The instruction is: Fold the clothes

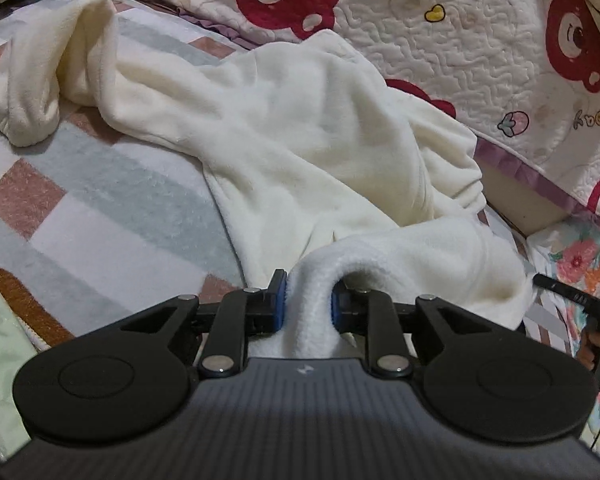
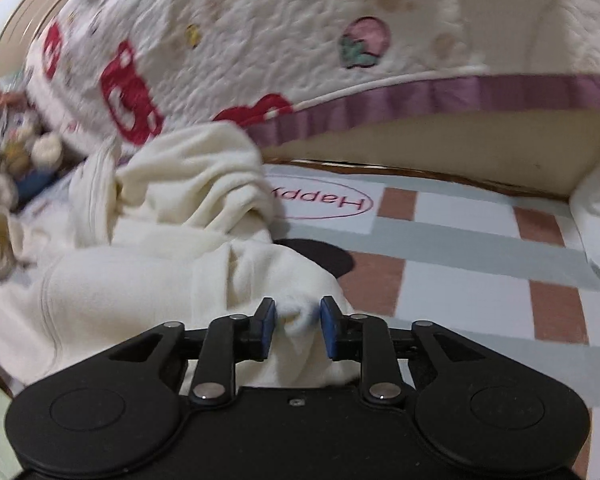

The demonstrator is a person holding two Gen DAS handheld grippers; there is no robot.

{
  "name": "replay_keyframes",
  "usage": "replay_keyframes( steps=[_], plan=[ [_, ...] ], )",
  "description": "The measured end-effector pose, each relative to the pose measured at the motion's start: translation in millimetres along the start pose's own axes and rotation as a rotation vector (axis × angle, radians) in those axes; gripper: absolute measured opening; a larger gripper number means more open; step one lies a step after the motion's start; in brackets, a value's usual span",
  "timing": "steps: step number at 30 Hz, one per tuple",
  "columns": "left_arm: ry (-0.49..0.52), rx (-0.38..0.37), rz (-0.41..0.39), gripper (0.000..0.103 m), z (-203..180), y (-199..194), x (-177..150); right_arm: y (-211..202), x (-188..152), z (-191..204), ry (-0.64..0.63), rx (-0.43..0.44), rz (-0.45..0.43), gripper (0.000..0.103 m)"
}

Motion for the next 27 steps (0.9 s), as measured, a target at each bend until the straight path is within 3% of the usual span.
replay_keyframes(
  steps=[6, 12, 15, 18, 20, 22, 23, 24, 25, 27],
  plan=[
    [0.025, 0.036, -0.013, 0.022, -2, 1, 3, 13, -21, 7, -0.101, -0.075, 0.068, 0.052],
    [0.022, 0.074, 0.007, 0.032, 2, -2, 2, 8, -55, -16, 0.056, -0.025, 0.165, 0.067],
    [0.026, 0.085, 0.014, 0.034, 5, 0, 1, 15, -76, -30, 0.19, 0.0, 0.251, 0.067],
    [0.062, 0.117, 0.017, 0.035, 7, 7, -1, 16, -85, -33, 0.305, 0.091, 0.209, 0.074],
    [0.086, 0.121, 0.06, 0.034, 10, 16, -8, 20, -84, -24, 0.254, 0.101, 0.162, 0.076],
    [0.089, 0.148, 0.126, 0.024, 17, 28, -19, 27, -80, -12, 0.168, 0.096, 0.12, 0.079],
    [0.105, 0.169, 0.143, 0.019, 17, 30, -24, 31, -75, -5, 0.124, 0.086, 0.118, 0.076],
    [0.146, 0.188, 0.139, 0.014, 12, 27, -24, 35, -71, 2, 0.08, 0.076, 0.115, 0.05],
    [0.187, 0.206, 0.135, 0.013, 7, 24, -24, 35, -65, 7, 0.059, 0.076, 0.103, 0.013],
    [0.265, 0.242, 0.104, 0.012, -8, 9, -19, 19, -49, 9, 0.088, 0.106, 0.053, 0.012]
  ],
)
Point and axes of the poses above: each gripper's, at about its wrist camera, not at the fingertips, and y roughly the way its jaws point, z to its left, x to its top, the point moved 9 cm from there along y, roughly the way its jaws point, and after that the axes turned 10 degrees about z, right-handed, at the moved point
